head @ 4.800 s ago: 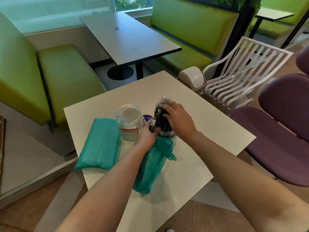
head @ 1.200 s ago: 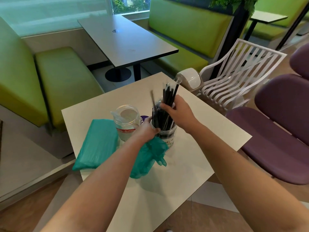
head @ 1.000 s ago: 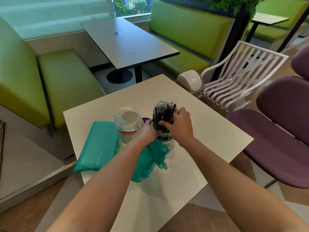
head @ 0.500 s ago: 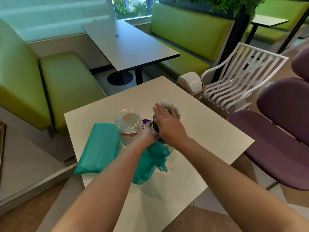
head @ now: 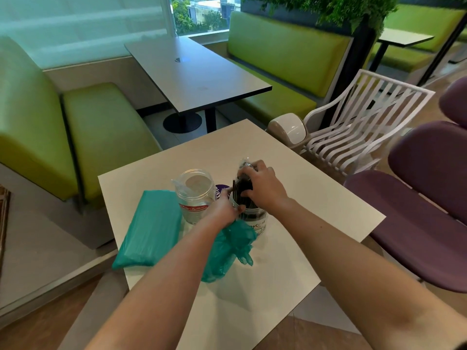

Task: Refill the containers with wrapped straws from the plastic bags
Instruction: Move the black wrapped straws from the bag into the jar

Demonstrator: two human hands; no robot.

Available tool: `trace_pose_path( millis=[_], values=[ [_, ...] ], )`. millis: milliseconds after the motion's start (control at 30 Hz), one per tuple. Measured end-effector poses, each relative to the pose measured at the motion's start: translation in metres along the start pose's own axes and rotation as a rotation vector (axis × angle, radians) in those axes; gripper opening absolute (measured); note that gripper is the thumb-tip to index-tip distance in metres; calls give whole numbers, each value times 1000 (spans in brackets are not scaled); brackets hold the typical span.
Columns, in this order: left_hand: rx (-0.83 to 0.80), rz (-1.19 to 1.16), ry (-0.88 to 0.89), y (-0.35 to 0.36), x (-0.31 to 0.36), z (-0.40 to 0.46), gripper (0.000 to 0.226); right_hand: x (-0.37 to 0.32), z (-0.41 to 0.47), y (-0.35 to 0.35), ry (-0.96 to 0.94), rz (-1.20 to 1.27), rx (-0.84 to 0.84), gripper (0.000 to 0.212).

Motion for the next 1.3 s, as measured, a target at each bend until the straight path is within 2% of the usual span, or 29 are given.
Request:
trace_pose_path(
  millis=[200,333,433,500,600,767,867,933,1000,1100,1167,1200,1233,1300],
  values=[
    [17,12,7,-1,-2,3,73,-9,-6,-20,61,-42,249,47],
    [4,6,15,-1,-4,6,74,-10,-18,3,50,-60,71,64],
    [-12,16,14,2,-8,11,74,-11,-24,0,36,-46,160,66],
    [10,9,16,1,-7,10,73,-12,-27,-1,23,-24,192,60],
    [20,-29,54,-1,-1,5,75,-12,-29,0,-4,-5,140,52],
    [31,-130,0,-7,-9,-12,79,-21,-54,-27,10,-5,342,35],
    [59,-296,-21,-13,-20,-28,58,-31,-76,-30,-7,44,373,21],
    [52,-335,-7,-16,-24,-35,40,-38,-89,-17,-45,185,292,15],
    [50,-333,25,-19,-25,-40,33,-43,-100,7,-43,336,122,27],
    [38,-397,45,-21,-28,-50,31,-47,-111,47,36,427,-128,89],
    [19,-457,39,-21,-31,-60,28,-49,-113,67,82,402,-223,115],
    [8,-497,31,-21,-33,-65,27,-47,-112,75,109,403,-252,115],
    [-2,-545,26,-20,-35,-69,28,-45,-110,81,142,435,-279,106],
    [-16,-648,44,-24,-39,-77,36,-42,-111,86,236,539,-322,66]
  ],
)
Point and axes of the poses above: each hand's wrist, its own z-axis towards the middle knuckle, its own y-axis out of the palm, x = y × z, the point moved 7 cm from there along z, towards the middle knuckle, and after that the axes turned 2 degrees about -z, right-handed, at the moved point
